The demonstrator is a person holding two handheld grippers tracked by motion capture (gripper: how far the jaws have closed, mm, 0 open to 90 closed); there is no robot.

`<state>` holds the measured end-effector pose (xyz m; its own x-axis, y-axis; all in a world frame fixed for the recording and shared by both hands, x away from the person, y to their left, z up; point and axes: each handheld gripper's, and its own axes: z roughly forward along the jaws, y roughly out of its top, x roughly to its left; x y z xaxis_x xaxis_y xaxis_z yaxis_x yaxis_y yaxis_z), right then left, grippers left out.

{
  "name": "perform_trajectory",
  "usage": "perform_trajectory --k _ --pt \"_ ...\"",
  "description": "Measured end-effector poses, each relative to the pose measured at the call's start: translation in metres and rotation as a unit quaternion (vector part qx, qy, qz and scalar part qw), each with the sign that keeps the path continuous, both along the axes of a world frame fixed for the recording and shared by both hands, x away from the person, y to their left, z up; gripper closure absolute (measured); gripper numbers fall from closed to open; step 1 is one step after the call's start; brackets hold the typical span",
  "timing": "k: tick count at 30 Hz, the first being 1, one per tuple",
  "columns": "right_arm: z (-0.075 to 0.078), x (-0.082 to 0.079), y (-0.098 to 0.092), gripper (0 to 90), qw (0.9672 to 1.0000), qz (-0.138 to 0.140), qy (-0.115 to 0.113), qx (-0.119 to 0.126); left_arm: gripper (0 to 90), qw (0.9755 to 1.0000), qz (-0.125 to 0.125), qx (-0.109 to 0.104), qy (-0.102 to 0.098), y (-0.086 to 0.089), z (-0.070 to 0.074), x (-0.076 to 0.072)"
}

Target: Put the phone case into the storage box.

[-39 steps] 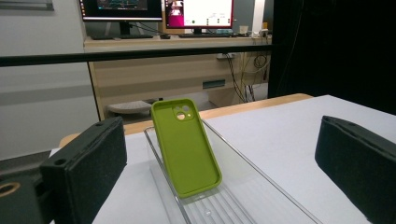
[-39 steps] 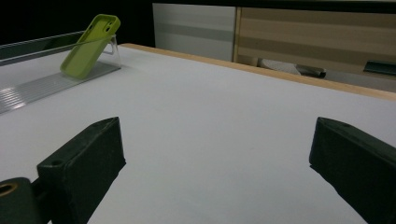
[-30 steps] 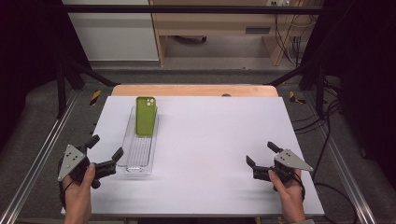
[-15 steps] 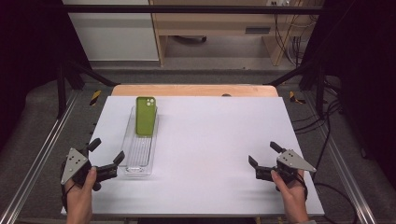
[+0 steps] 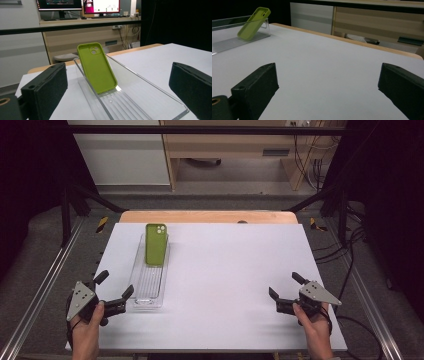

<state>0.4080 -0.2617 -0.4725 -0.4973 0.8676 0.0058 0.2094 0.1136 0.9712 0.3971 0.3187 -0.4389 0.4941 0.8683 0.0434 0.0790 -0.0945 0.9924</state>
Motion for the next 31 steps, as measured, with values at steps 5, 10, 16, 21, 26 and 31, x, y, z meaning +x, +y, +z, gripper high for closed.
perform_trajectory --k 5,10,16,21,26,31 --pt "0.000 -0.001 -0.003 2.9 1.0000 -0.001 0.000 -0.001 1.3 1.0000 0.000 -0.006 0.003 0.002 -0.006 -0.001" --pt "-0.001 -0.002 -0.005 2.9 1.0000 -0.002 -0.001 0.000 1.3 0.9999 0.000 -0.013 -0.004 0.004 -0.011 -0.004" --pt "-0.003 -0.002 -0.008 2.9 1.0000 -0.004 0.003 -0.003 1.3 0.9996 0.001 -0.021 -0.017 0.003 -0.016 -0.005" --pt "-0.007 0.000 -0.006 2.9 1.0000 -0.007 0.003 -0.006 1.3 0.9994 -0.006 -0.016 -0.032 -0.006 -0.015 0.001" --pt "-0.011 0.002 -0.003 2.9 0.9997 -0.016 -0.006 -0.015 1.3 0.9991 -0.009 -0.013 -0.040 -0.007 -0.015 0.000" --pt "-0.015 0.004 0.002 3.0 0.9996 -0.018 -0.001 -0.021 1.3 0.9992 -0.004 -0.017 -0.036 -0.001 -0.017 -0.002"
